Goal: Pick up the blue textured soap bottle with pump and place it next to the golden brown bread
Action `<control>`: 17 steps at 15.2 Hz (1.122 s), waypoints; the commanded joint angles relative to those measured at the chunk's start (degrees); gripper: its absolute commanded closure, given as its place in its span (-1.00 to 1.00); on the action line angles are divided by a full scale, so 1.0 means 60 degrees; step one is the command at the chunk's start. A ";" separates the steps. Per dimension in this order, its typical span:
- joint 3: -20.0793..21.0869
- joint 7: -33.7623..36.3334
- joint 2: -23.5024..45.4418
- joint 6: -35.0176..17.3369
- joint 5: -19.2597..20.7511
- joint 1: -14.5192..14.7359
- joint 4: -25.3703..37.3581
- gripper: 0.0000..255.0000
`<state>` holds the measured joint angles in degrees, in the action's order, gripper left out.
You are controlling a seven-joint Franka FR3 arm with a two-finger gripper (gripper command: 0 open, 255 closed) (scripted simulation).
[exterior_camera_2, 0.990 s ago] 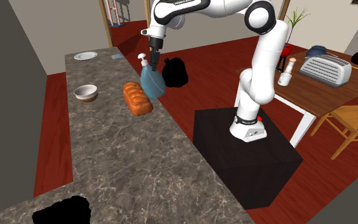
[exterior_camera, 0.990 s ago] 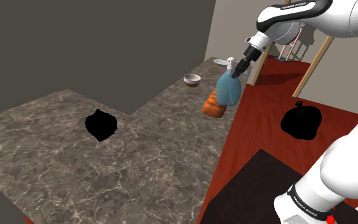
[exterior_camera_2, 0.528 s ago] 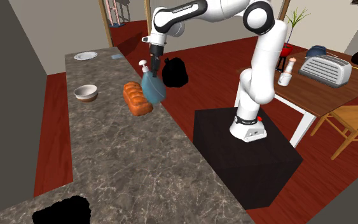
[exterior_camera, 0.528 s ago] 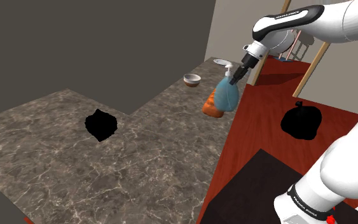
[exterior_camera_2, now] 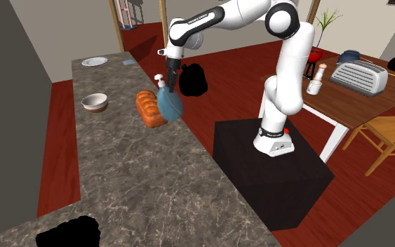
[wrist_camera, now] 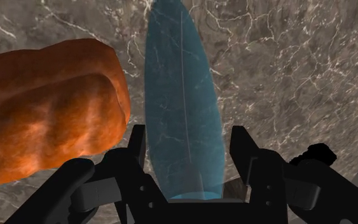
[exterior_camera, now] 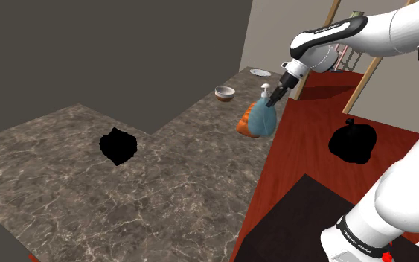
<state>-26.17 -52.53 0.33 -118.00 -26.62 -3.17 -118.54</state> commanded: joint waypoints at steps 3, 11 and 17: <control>0.0003 -0.0289 0.0229 -0.0384 -0.0230 -0.0003 -0.0241 1.00; 0.0049 -0.0924 0.0768 -0.1132 -0.0791 -0.0016 -0.0671 1.00; 0.0065 -0.1054 0.0883 -0.1265 -0.0912 -0.0023 -0.0736 1.00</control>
<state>-25.79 -58.84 5.63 -125.56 -32.06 -3.31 -122.96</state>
